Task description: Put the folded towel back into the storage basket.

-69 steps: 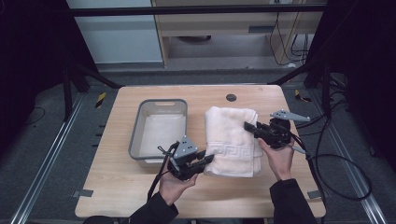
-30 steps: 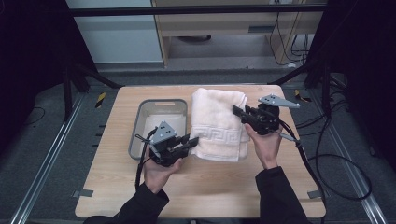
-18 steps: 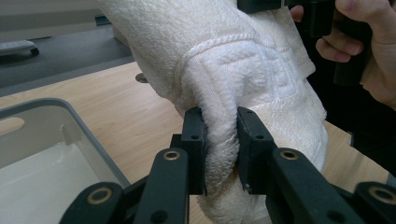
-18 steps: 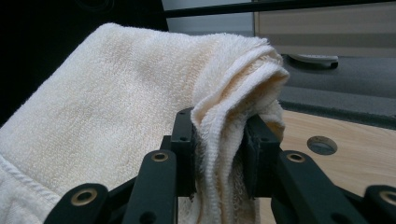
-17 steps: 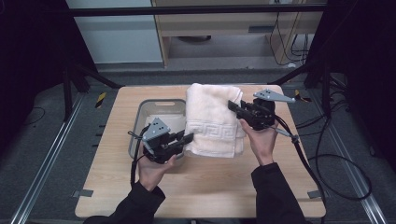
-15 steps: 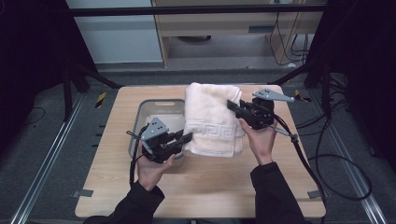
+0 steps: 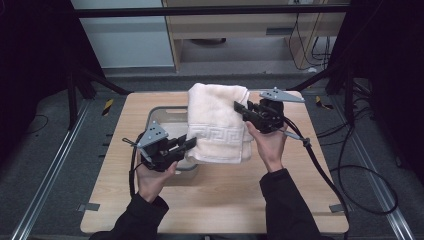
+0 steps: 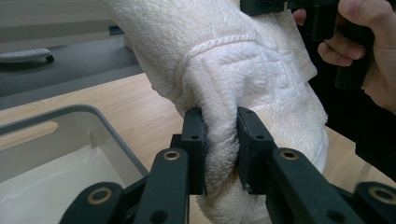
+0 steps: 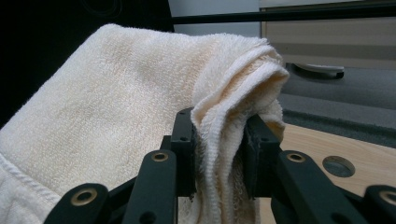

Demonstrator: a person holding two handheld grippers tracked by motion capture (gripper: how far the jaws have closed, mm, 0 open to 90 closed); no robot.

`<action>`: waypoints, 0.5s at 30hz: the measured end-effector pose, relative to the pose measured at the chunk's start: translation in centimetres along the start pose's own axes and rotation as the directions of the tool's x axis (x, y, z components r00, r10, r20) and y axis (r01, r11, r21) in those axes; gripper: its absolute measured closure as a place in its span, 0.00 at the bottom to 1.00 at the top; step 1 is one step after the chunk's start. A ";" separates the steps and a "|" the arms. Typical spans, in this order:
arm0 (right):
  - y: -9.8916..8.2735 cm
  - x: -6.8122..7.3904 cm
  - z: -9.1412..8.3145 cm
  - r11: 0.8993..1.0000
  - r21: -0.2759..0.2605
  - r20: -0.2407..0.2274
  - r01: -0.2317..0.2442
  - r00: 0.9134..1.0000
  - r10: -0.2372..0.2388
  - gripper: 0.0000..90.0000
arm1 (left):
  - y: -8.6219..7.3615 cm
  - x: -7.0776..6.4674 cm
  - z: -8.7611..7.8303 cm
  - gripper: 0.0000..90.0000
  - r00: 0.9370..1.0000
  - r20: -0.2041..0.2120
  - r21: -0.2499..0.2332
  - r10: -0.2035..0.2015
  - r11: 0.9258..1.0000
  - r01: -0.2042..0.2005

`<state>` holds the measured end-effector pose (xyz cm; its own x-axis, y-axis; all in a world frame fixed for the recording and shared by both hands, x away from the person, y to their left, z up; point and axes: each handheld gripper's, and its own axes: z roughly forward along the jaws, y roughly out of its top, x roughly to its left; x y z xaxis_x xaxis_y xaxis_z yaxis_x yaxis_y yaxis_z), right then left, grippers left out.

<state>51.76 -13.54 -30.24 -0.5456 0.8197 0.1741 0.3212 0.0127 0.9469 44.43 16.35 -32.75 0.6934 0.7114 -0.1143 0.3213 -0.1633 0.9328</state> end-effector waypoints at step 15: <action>0.7 2.3 2.3 1.000 -0.003 -0.021 0.022 1.000 -0.022 0.77 | -0.4 1.9 -1.9 0.83 0.999 -0.028 -0.020 -0.024 1.000 0.023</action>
<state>52.56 -10.35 -29.82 -0.5689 0.8068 0.1592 0.3070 0.0288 0.9513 44.37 19.07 -32.64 0.6672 0.7341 -0.1266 0.3244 -0.1333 0.9365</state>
